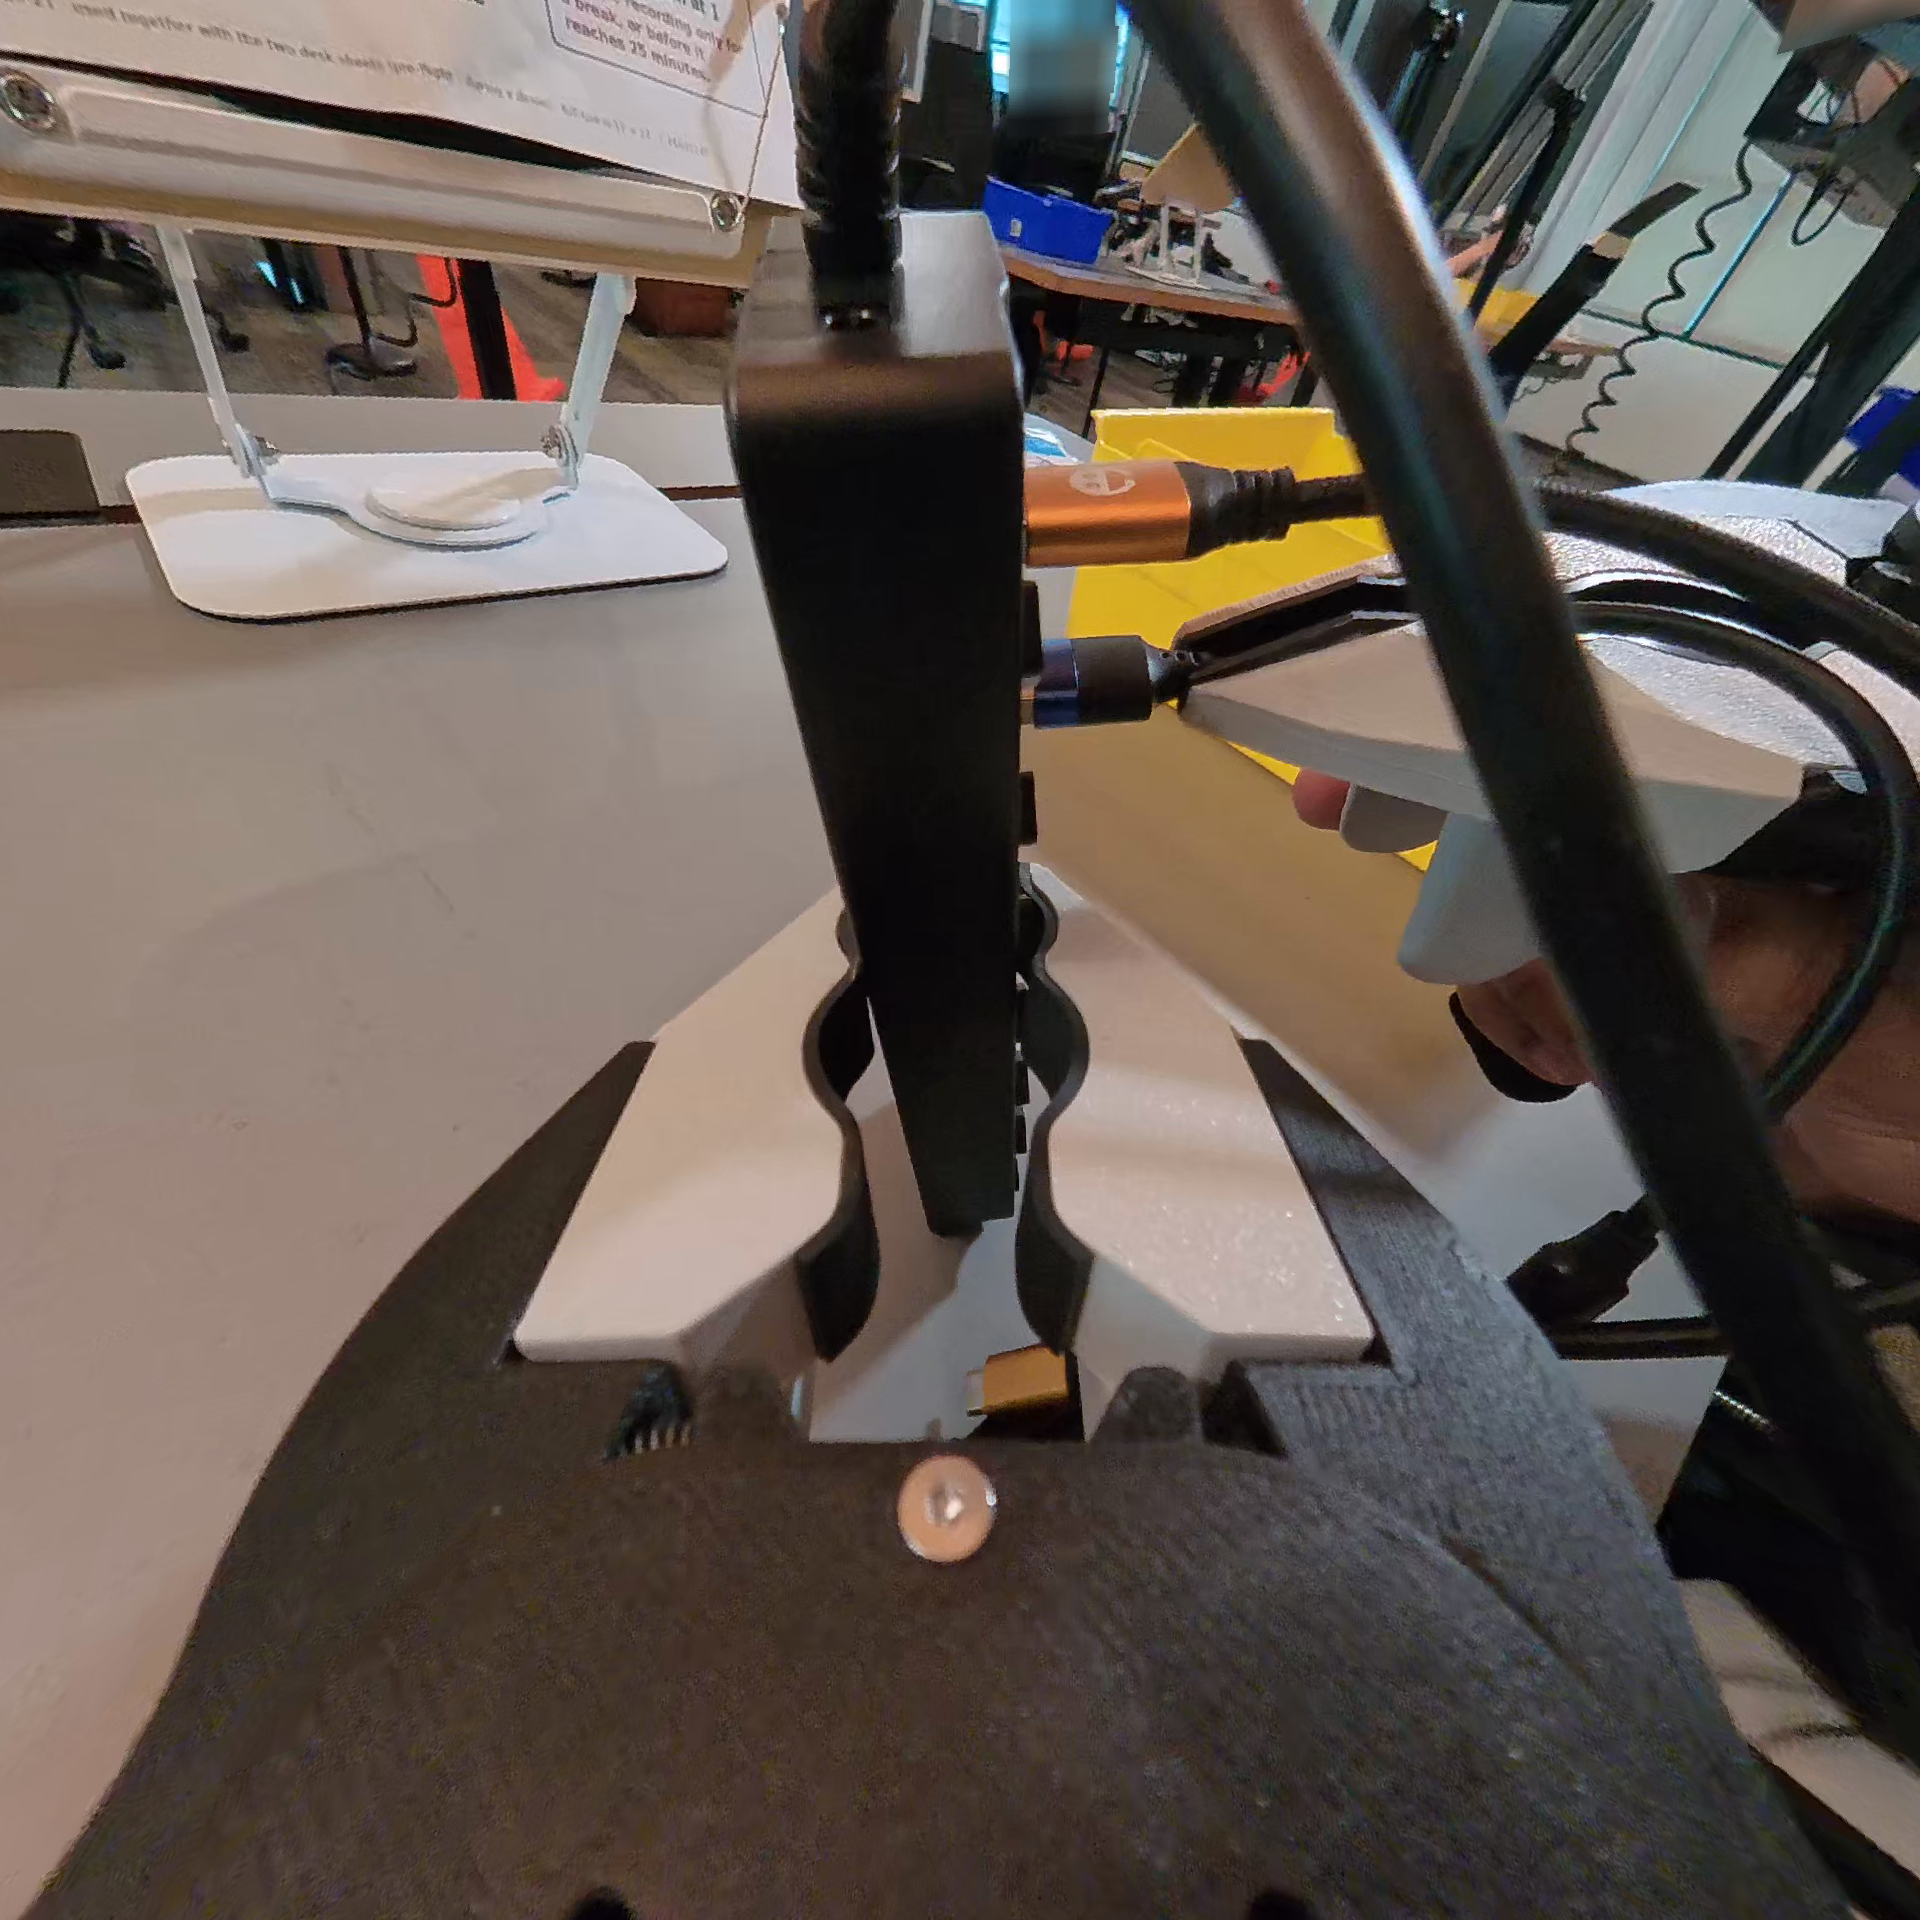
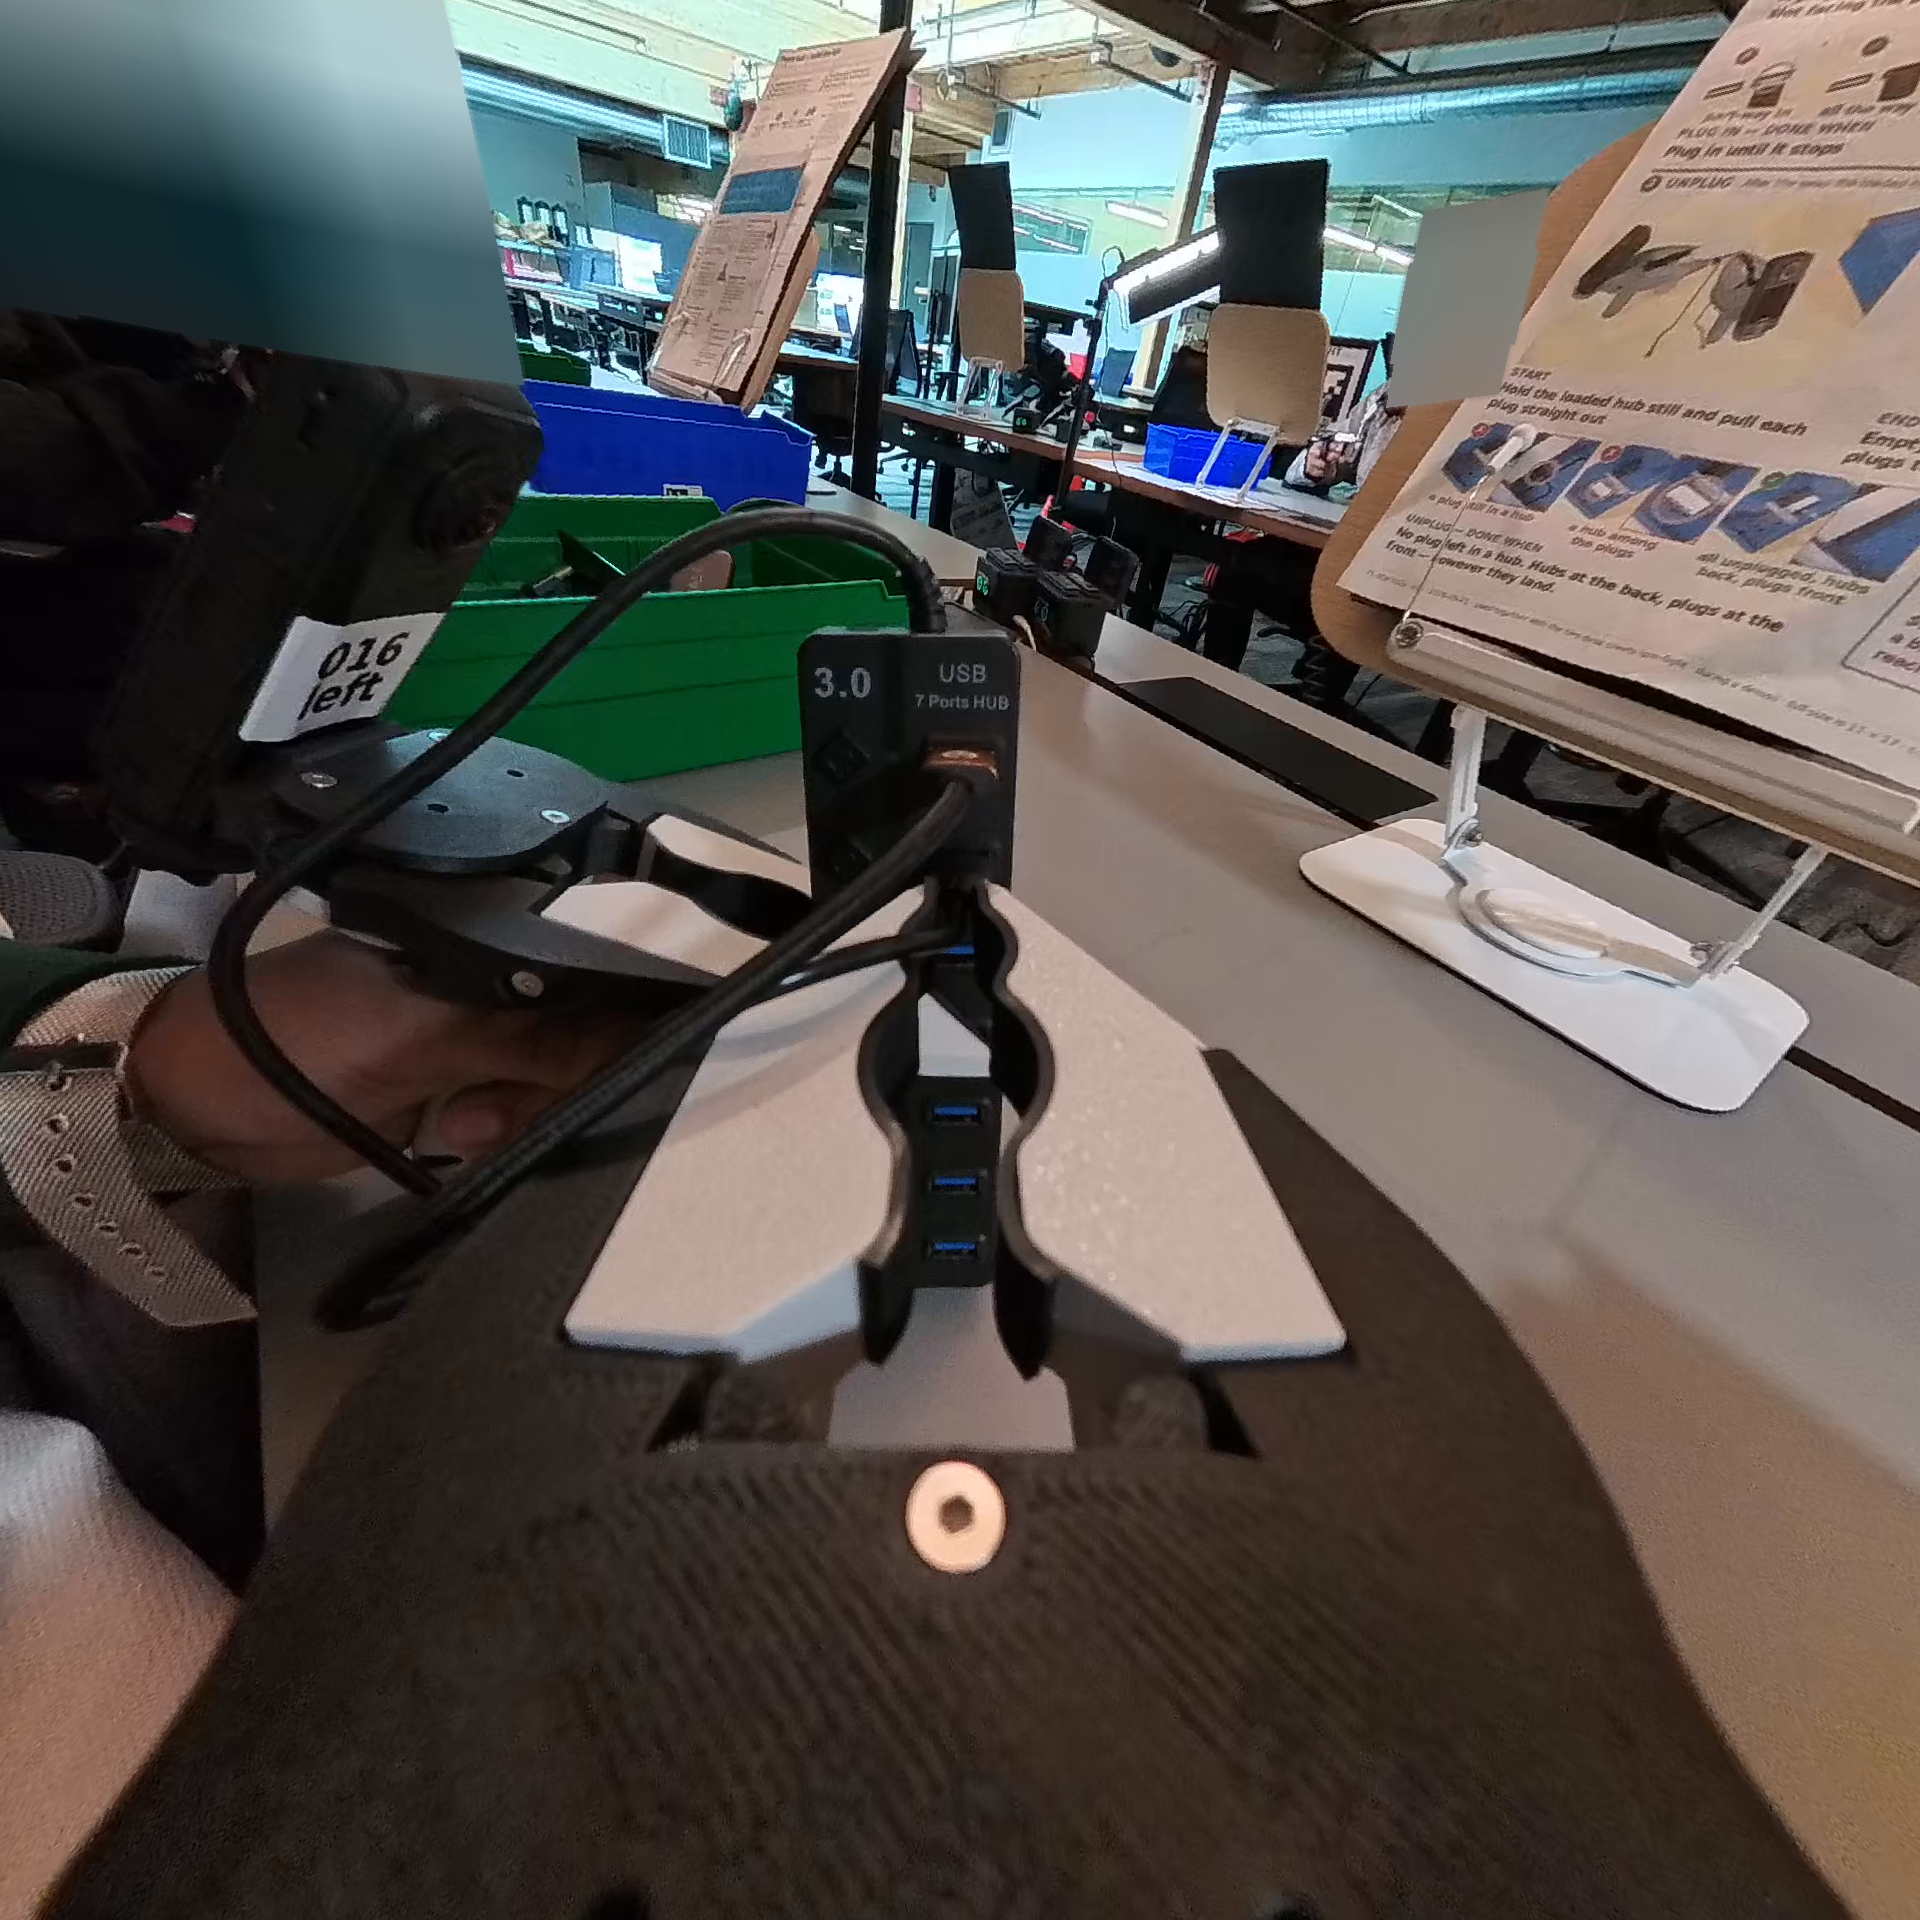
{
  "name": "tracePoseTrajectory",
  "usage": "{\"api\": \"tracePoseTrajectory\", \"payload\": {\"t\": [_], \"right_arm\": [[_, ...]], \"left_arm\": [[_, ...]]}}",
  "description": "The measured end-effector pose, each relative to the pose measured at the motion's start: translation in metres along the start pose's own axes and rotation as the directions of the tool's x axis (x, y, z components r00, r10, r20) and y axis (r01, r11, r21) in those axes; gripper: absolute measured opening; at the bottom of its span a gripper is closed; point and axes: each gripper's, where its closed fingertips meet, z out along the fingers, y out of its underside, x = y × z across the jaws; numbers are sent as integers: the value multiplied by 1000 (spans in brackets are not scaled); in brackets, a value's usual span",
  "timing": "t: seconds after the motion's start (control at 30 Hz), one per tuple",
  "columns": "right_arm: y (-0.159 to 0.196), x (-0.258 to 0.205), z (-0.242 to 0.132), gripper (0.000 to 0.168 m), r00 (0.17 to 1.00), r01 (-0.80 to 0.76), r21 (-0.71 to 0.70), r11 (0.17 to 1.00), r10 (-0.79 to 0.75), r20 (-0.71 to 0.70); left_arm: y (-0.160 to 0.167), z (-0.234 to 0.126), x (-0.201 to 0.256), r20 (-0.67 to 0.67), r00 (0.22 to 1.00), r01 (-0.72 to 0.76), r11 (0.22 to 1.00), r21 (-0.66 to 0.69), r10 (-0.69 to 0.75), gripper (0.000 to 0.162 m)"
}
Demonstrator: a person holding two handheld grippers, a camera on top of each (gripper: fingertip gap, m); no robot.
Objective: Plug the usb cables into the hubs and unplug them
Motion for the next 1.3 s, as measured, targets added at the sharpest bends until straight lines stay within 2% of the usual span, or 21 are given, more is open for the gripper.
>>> {"api": "tracePoseTrajectory", "payload": {"t": [0.2, 0.33, 0.5, 0.6, 1.13, 1.3], "right_arm": [[-2, 1, -2, 6, 1000, -10, 14, 1000, 10, 5], [-3, 1, -2, 6, 1000, -25, 14, 1000, 25, 13], [-5, 2, -4, 6, 999, -29, 3, 1000, 29, 15], [-4, 4, -4, 6, 998, -55, -2, 998, 56, 24], [0, 2, -7, 6, 989, -115, -88, 989, 123, 87], [-2, 1, -8, 6, 990, -104, -75, 992, 110, 82]], "left_arm": [[-2, 0, 3, 18, 994, -109, 994, 4, 109, 24], [-2, 0, 5, 1, 993, -118, 993, 7, 118, 25], [-2, 0, 8, 5, 975, -223, 975, 2, 223, 28], [1, 1, 12, -7, 967, -254, 967, -9, 254, 19], [5, -1, 17, -60, 935, -351, 936, -19, 350, 18], [2, -1, 15, -56, 935, -350, 937, -12, 349, 19]]}}
